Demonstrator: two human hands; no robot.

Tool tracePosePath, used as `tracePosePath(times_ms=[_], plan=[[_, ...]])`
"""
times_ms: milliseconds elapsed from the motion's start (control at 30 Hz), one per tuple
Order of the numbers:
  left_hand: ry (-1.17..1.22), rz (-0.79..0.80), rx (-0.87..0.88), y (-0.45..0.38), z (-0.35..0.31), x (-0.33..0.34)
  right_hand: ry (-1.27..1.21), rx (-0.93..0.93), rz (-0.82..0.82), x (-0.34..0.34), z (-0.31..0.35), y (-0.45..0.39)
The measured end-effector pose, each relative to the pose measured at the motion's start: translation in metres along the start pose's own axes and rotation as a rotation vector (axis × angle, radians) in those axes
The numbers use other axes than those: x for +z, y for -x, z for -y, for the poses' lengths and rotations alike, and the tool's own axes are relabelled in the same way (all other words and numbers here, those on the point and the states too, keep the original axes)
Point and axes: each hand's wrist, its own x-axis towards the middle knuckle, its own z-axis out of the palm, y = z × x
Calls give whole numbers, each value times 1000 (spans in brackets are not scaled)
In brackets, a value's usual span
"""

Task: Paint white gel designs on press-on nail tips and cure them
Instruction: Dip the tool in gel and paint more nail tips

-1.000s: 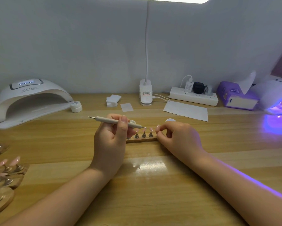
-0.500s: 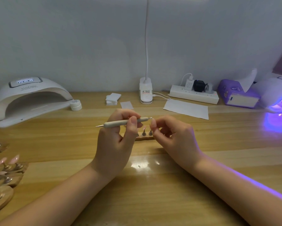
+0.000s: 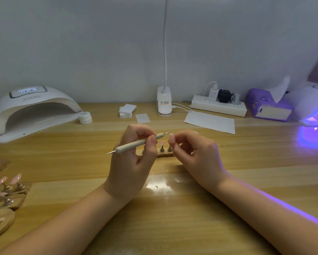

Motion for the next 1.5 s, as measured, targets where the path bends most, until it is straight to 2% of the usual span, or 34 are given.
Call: tracePosePath(times_ms=[567, 867, 1500], plan=[[18, -18, 37, 2, 1, 1, -112, 29, -20, -1, 1, -1], [68, 25, -23, 5, -3, 4, -93, 14, -19, -2, 2, -2], [19, 52, -16, 5, -6, 4, -85, -33, -25, -1, -3, -1]])
